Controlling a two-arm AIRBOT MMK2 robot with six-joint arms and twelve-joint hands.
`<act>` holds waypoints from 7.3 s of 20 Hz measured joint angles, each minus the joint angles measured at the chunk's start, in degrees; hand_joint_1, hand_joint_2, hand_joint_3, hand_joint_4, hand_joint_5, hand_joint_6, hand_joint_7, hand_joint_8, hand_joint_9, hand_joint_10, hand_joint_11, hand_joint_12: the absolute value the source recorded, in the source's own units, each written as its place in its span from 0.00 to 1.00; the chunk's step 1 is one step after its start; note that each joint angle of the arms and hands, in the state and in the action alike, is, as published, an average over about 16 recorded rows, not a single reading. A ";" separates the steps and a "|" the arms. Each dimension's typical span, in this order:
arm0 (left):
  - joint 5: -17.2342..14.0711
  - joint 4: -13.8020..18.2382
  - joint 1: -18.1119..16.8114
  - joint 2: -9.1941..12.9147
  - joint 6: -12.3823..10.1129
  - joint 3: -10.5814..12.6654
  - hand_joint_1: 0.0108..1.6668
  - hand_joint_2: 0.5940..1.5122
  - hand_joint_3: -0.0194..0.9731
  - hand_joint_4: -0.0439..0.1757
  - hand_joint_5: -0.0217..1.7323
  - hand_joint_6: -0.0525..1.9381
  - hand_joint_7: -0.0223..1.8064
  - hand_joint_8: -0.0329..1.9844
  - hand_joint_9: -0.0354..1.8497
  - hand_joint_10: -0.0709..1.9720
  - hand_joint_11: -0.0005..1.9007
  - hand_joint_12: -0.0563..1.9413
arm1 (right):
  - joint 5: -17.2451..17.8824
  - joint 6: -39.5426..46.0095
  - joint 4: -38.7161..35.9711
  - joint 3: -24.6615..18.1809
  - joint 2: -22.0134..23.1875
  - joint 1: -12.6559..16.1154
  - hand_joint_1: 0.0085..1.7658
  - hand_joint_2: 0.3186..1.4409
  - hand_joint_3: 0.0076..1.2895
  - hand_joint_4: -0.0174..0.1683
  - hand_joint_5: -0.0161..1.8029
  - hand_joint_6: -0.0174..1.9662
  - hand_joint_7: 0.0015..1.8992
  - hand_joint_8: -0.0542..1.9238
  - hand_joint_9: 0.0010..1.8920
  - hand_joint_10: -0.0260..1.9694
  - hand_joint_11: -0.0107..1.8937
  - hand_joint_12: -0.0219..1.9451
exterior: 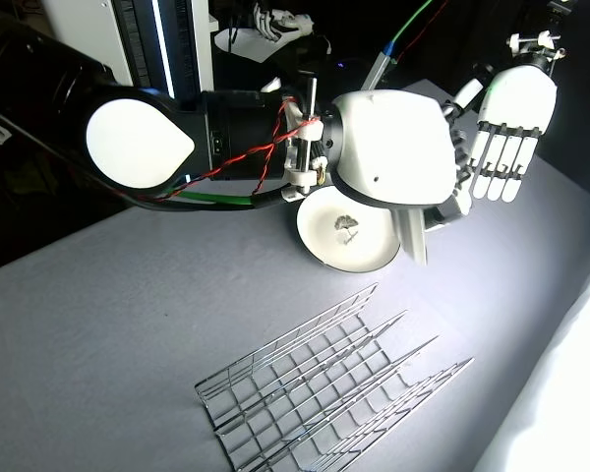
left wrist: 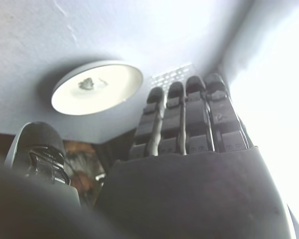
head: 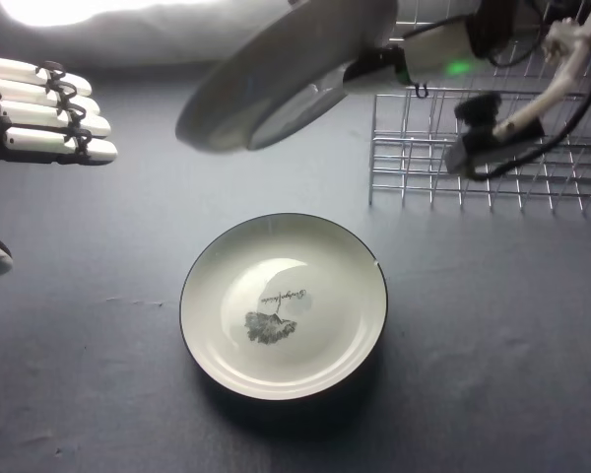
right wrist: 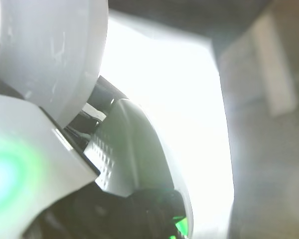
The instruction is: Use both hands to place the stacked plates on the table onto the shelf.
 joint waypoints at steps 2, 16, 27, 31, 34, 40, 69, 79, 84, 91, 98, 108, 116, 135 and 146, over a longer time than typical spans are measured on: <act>-0.05 0.53 0.09 -0.12 0.12 0.42 0.01 0.57 0.04 0.20 0.02 0.03 0.02 0.03 0.03 0.04 0.01 0.03 | -2.07 0.15 3.75 0.01 0.00 0.71 0.75 0.62 0.00 0.06 0.52 0.51 0.58 0.36 0.52 0.56 0.41 0.62; -0.24 0.62 0.67 -0.58 0.19 2.02 0.01 0.57 0.04 0.20 0.02 0.03 0.02 0.02 0.03 0.04 0.01 0.04 | -12.92 0.35 20.00 2.21 0.43 4.70 0.76 0.62 0.00 0.06 0.52 0.51 0.57 0.36 0.52 0.55 0.41 0.61; -0.12 0.61 1.05 -0.90 1.02 2.01 0.01 0.57 0.04 0.20 0.02 0.03 0.02 0.03 0.03 0.04 0.01 0.03 | -16.30 0.32 22.42 4.20 3.99 5.81 0.76 0.62 0.00 0.06 0.52 0.50 0.57 0.36 0.52 0.55 0.41 0.62; -0.66 0.61 1.05 -1.01 1.41 1.47 0.01 0.57 0.04 0.20 0.02 0.03 0.02 0.03 0.03 0.04 0.01 0.03 | -16.80 0.30 22.08 4.58 5.75 5.43 0.76 0.62 0.00 0.06 0.53 0.49 0.57 0.36 0.51 0.55 0.40 0.62; -1.60 0.64 1.05 -1.17 1.70 0.91 0.01 0.57 0.04 0.20 0.02 0.03 0.02 0.03 0.03 0.04 0.01 0.03 | -16.90 0.30 21.58 4.89 6.87 4.86 0.76 0.62 0.00 0.06 0.53 0.49 0.57 0.36 0.51 0.55 0.41 0.62; -4.74 0.76 1.44 -1.85 2.25 -0.39 0.01 0.57 0.04 0.20 0.02 0.03 0.02 0.03 0.03 0.04 0.01 0.03 | -16.12 0.44 20.09 5.54 8.49 2.71 0.76 0.62 0.00 0.06 0.53 0.49 0.57 0.36 0.52 0.55 0.41 0.61; -14.13 7.90 6.34 -12.15 6.63 0.07 0.01 0.58 0.04 0.20 0.02 0.03 0.02 0.03 0.03 0.04 0.01 0.04 | -7.84 0.70 8.90 7.17 11.15 -10.06 0.66 0.68 0.00 0.06 0.33 0.10 0.34 0.04 0.42 0.20 0.10 0.62; -13.36 9.59 6.73 -13.64 6.95 1.54 0.01 0.57 0.04 0.20 0.02 0.03 0.02 0.03 0.03 0.04 0.01 0.04 | -6.07 -0.16 6.39 7.24 10.96 -9.50 0.58 0.62 0.00 0.06 0.17 0.02 0.16 0.03 0.21 0.08 0.02 0.48; -13.42 10.13 7.09 -13.76 6.95 1.75 0.01 0.57 0.04 0.19 0.02 0.03 0.02 0.03 0.03 0.04 0.01 0.04 | -3.22 -0.81 1.98 7.24 10.54 -8.43 0.55 0.59 0.00 0.06 0.12 0.02 0.10 0.03 0.11 0.03 0.02 0.40; -13.51 9.65 8.51 -13.75 7.03 1.88 0.01 0.57 0.04 0.17 0.02 0.02 0.02 0.03 0.03 0.04 0.01 0.04 | 3.92 -2.20 -12.95 7.25 9.33 -6.64 0.53 0.58 0.01 0.08 0.10 0.02 0.07 0.03 0.08 0.02 0.02 0.33; -13.29 6.94 12.48 -13.78 7.79 2.01 0.01 0.57 0.04 0.16 0.01 0.02 0.02 0.02 0.03 0.03 0.01 0.03 | 11.65 -3.73 -32.58 6.40 7.49 -5.61 0.53 0.58 0.01 0.11 0.09 0.02 0.06 0.03 0.06 0.02 0.02 0.30; -12.85 1.98 18.07 -13.94 9.57 2.35 0.01 0.57 0.04 0.15 0.01 0.01 0.02 0.01 0.02 0.03 0.01 0.02 | 15.09 -4.74 -44.42 1.08 5.54 -6.27 0.54 0.57 0.00 0.13 0.08 0.02 0.06 0.03 0.06 0.02 0.02 0.30; -13.08 0.47 19.24 -14.18 10.21 2.89 0.01 0.57 0.04 0.15 0.01 0.01 0.02 0.01 0.02 0.03 0.01 0.02 | 12.23 -4.98 -44.96 -1.75 3.13 -9.36 0.53 0.56 0.00 0.13 0.04 0.02 0.03 0.03 0.03 0.02 0.02 0.22; -13.59 -0.15 19.63 -14.52 10.31 3.68 0.01 0.57 0.04 0.15 0.01 0.01 0.02 0.02 0.02 0.03 0.01 0.02 | 8.29 -5.77 -46.03 8.58 -11.05 -14.31 0.57 0.61 0.01 0.12 0.02 0.02 0.02 0.03 0.02 0.02 0.02 0.17; -13.77 -0.56 19.73 -14.74 10.24 4.13 0.01 0.57 0.04 0.15 0.01 0.01 0.02 0.02 0.02 0.03 0.01 0.02 | 7.88 -6.12 -45.28 13.18 -17.40 -14.36 0.65 0.62 0.01 0.10 0.21 0.02 0.20 0.03 0.20 0.04 0.06 0.48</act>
